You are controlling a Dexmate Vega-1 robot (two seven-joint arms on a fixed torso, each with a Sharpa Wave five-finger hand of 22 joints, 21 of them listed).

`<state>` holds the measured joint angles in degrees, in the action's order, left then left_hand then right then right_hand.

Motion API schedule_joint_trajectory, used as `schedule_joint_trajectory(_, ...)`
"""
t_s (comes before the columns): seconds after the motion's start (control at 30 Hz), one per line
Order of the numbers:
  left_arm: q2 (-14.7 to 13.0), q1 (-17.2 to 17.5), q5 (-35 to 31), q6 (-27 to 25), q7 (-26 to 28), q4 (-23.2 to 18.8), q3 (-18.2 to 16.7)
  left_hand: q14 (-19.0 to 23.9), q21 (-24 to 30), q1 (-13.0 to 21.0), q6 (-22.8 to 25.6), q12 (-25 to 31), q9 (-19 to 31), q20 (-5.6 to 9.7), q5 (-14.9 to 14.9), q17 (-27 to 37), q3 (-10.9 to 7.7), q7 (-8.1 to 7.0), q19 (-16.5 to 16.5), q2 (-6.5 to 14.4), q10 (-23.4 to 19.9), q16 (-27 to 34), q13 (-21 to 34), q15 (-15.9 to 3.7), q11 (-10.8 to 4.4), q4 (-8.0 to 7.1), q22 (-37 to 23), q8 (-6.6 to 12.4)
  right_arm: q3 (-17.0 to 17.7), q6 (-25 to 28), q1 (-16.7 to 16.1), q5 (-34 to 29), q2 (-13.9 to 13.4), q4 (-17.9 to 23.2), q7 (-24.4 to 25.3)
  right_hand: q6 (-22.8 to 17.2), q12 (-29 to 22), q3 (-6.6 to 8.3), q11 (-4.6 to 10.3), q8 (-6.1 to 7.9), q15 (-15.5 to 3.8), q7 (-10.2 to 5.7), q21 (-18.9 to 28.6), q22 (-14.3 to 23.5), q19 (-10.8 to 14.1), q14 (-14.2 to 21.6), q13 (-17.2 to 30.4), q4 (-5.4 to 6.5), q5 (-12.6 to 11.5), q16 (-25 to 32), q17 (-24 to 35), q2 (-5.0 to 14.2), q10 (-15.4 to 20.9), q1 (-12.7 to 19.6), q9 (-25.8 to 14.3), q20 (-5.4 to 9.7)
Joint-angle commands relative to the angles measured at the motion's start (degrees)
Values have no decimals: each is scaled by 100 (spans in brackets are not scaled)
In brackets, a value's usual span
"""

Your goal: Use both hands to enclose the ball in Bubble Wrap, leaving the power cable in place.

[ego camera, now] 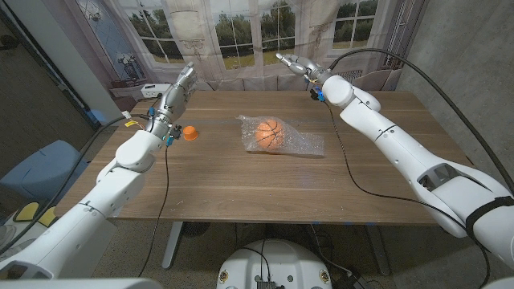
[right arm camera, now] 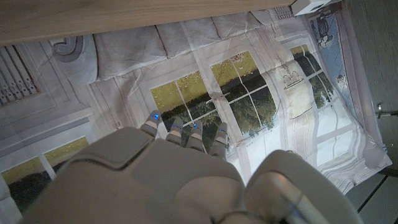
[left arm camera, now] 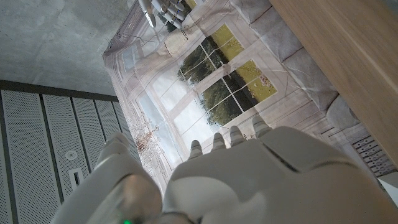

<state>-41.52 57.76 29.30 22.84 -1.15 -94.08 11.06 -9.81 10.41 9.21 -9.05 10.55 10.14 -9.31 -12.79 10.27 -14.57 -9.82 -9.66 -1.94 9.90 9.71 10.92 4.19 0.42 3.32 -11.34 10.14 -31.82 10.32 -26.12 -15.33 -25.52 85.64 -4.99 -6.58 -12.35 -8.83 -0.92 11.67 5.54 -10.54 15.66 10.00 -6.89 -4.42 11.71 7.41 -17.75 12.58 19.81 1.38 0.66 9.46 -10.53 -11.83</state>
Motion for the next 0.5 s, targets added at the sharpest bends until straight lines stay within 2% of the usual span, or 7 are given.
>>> schedule_joint_trajectory(0.03, -175, 312, 189, 10, -83, 30, -352, -524, 69, -54, -36, 45, 3, -4, -44, 10, 28, -21, -226, -8, 102, 36, 2, -66, -31, -19, -15, 20, 693, 56, -906, 964, -212, 718, 701, -73, -30, -10, -4, 22, 43, -36, -4, 24, 89, 145, 15, -55, -51, 72, -19, 5, 100, 55, -7, -27)
schedule_joint_trajectory(0.17, -175, 314, 214, -54, -71, 63, -347, -524, 74, -63, -30, 48, 3, -8, -49, 10, 33, -29, -229, -4, 105, 42, 1, -65, -25, -25, -15, 25, 974, -149, -1218, 1375, -200, 704, 881, -113, -43, -15, -13, 30, 45, -34, -1, 29, 135, 162, 14, -62, -54, 75, -35, 11, 149, 66, -7, -31)
schedule_joint_trajectory(0.27, -166, 299, 183, -100, -41, 119, -315, -514, 82, -82, -10, 57, 3, -15, -55, 10, 39, -30, -225, 11, 95, 52, 0, -75, -26, -40, -16, 34, 1236, -527, -1485, 1811, -119, 595, 1027, -195, -61, -16, -65, 51, 53, -16, 2, 32, 194, 165, 13, -71, -56, 72, -56, 28, 217, 83, -6, -23)
schedule_joint_trajectory(0.5, -2, 83, 317, -26, -245, 509, -153, -534, 84, -125, -29, 64, 2, 12, -72, 12, 44, -38, -262, 65, 103, 57, -2, -101, -26, -81, -19, 28, 1547, -636, -2048, 1923, -276, 1094, 1600, -263, -59, -4, -56, 63, 51, 23, 6, 32, 265, 161, 11, -86, -59, 65, -79, 62, 240, 117, -5, -11)
